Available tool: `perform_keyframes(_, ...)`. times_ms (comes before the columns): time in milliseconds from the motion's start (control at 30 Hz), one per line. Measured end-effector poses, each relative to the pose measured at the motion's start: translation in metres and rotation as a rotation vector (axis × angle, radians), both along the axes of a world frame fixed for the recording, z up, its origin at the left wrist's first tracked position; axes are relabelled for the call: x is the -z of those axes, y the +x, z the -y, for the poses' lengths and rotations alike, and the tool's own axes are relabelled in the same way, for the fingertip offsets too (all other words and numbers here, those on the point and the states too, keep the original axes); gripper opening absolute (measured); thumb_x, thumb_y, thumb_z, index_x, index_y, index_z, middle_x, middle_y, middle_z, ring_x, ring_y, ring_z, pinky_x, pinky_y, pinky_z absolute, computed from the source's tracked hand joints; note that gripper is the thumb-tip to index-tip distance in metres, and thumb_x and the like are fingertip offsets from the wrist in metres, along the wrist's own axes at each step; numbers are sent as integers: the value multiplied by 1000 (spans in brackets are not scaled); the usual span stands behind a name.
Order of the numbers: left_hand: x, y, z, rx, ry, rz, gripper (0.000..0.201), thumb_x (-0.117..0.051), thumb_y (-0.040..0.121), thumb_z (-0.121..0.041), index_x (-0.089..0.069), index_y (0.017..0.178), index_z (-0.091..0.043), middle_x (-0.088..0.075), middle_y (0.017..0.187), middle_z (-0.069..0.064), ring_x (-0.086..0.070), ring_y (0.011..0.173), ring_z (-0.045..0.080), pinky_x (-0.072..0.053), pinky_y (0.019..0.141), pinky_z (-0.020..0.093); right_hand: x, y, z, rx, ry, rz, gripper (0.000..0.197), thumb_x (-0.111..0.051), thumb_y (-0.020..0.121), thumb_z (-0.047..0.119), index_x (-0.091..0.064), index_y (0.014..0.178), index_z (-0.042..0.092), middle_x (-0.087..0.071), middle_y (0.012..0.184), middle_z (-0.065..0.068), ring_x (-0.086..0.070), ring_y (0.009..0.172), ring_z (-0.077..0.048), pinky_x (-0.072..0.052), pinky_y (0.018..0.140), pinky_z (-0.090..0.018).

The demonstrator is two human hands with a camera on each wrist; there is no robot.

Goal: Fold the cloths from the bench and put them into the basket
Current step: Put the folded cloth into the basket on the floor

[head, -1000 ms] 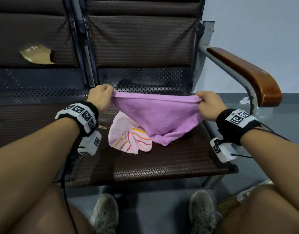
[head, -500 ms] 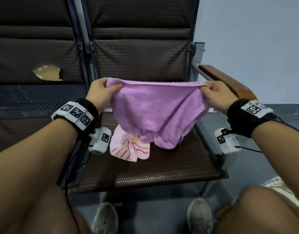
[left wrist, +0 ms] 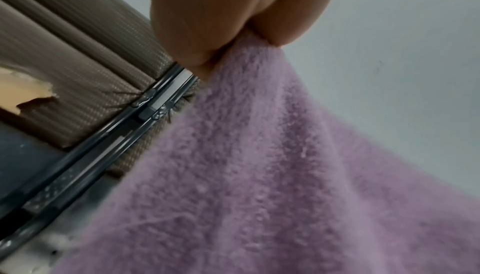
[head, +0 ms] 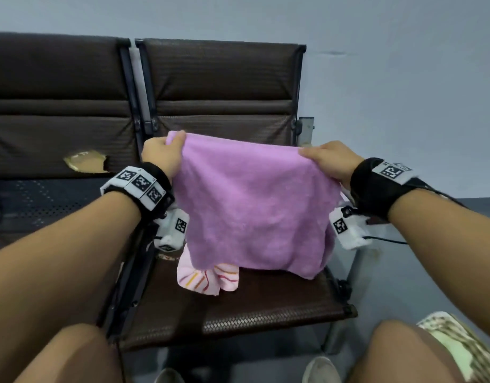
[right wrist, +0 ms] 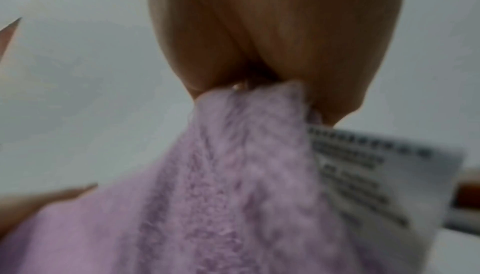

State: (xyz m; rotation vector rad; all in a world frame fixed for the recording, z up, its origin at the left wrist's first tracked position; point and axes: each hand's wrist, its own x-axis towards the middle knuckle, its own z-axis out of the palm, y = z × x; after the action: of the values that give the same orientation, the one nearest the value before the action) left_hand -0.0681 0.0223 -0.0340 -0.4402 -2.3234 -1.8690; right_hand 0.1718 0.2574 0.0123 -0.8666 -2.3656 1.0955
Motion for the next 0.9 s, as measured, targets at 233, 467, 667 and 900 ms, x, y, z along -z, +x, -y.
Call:
perform_keyframes(233, -2, 57, -40, 153, 316, 316, 35, -68, 88, -33, -70, 90, 2, -52, 47, -8, -51, 44, 10, -41, 50, 20, 2, -16, 38, -39, -407, -76, 28, -65, 95, 25, -62, 97, -3, -69, 100, -22, -70, 87, -42, -60, 65, -54)
perform_keyframes(467, -7, 150, -45, 663, 62, 169, 29, -62, 93, -24, -73, 84, 1, -65, 68, 12, -61, 54, 15, -49, 53, 23, 11, -22, 74, -259, -624, -153, 26, -61, 97, 21, -69, 99, -3, -68, 79, -14, -68, 79, -25, -57, 78, -37)
perform_keyframes(667, -3, 131, -38, 443, 180, 145, 33, -48, 81, 2, -64, 109, -9, -66, 95, 11, -64, 81, 21, -54, 74, 37, 21, -13, 64, -359, -504, -76, 32, -44, 91, -7, -70, 108, 2, -65, 98, -15, -59, 89, -23, -49, 81, -33)
perform_keyframes(900, 11, 102, -45, 753, 32, 385, 45, -66, 65, -7, -70, 108, 5, -70, 101, 20, -65, 93, 27, -50, 76, 31, 24, -8, 38, -403, -227, -28, 17, -56, 93, 15, -71, 86, 21, -69, 88, 4, -60, 85, -13, -49, 77, -28)
